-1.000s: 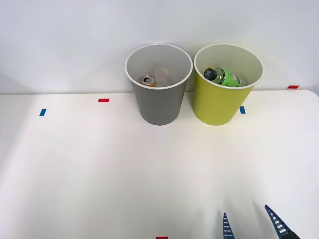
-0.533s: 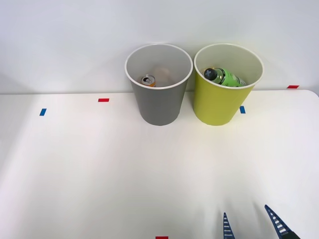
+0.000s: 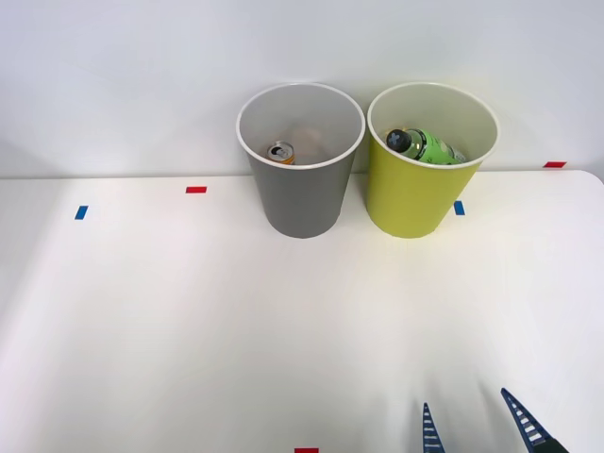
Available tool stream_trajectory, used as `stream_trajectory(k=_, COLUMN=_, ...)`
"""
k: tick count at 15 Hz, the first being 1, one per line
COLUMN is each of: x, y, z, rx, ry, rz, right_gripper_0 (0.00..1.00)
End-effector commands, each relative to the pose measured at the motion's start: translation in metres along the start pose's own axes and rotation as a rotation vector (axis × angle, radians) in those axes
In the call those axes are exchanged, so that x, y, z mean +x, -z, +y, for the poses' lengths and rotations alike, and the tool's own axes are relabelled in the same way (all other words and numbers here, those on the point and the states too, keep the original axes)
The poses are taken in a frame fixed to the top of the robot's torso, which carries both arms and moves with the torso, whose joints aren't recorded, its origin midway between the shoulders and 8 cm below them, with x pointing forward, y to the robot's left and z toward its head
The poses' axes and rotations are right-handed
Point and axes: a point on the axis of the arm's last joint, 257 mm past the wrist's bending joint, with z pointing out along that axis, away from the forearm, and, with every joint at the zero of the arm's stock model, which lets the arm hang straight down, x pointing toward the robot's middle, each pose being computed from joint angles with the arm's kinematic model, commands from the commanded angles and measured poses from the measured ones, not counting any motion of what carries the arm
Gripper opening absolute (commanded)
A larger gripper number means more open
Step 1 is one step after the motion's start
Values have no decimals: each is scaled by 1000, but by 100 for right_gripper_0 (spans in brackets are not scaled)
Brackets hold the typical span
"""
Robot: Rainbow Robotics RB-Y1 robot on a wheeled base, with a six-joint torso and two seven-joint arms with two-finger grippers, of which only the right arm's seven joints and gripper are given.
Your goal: Put cans in the gray bin, plastic bottles in the light green bin
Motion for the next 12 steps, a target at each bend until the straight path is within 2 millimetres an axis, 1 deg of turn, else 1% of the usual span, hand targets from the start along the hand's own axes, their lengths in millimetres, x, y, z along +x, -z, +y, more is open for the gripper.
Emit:
stream_trajectory(k=1, x=0, y=0, z=0, rx=0, ry=0, rz=0, right_gripper_0=100)
stream_trajectory(k=12, x=0, y=0, z=0, rx=0, ry=0, rz=0, right_gripper_0=100)
